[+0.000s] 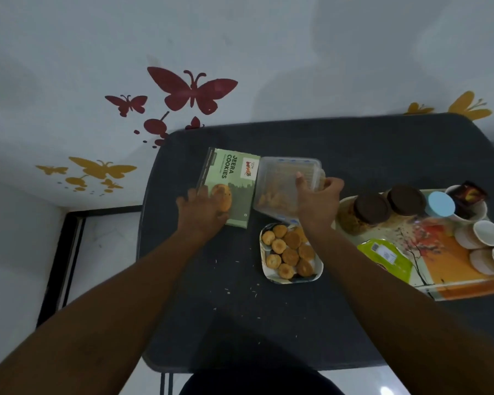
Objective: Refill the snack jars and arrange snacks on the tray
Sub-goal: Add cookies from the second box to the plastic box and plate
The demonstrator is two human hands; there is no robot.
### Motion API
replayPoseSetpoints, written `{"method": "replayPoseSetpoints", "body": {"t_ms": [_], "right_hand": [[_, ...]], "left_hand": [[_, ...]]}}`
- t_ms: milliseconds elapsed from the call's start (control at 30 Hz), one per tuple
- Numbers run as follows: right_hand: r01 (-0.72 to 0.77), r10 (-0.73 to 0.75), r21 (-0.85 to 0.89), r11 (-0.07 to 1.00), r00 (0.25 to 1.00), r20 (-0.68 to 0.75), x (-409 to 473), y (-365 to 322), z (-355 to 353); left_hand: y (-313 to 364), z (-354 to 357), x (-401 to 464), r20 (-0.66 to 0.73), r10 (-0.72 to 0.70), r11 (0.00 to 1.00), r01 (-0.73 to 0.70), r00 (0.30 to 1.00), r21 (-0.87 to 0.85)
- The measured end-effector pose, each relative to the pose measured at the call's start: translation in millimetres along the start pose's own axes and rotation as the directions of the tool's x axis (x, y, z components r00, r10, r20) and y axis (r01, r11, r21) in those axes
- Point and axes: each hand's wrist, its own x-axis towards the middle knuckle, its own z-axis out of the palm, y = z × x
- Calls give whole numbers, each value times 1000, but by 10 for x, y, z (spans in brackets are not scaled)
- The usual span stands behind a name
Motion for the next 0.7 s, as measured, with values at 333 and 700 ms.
{"method": "replayPoseSetpoints", "body": {"t_ms": [333,700], "right_hand": [[-6,12,108,994,998,-55,171,-241,169],[25,-14,132,991,997,-79,257,-339,346]], "left_hand": [[-2,-38,120,206,-92,972,133,974,-195],[-943,-178,27,243,173,948,-95,955,-303]]}}
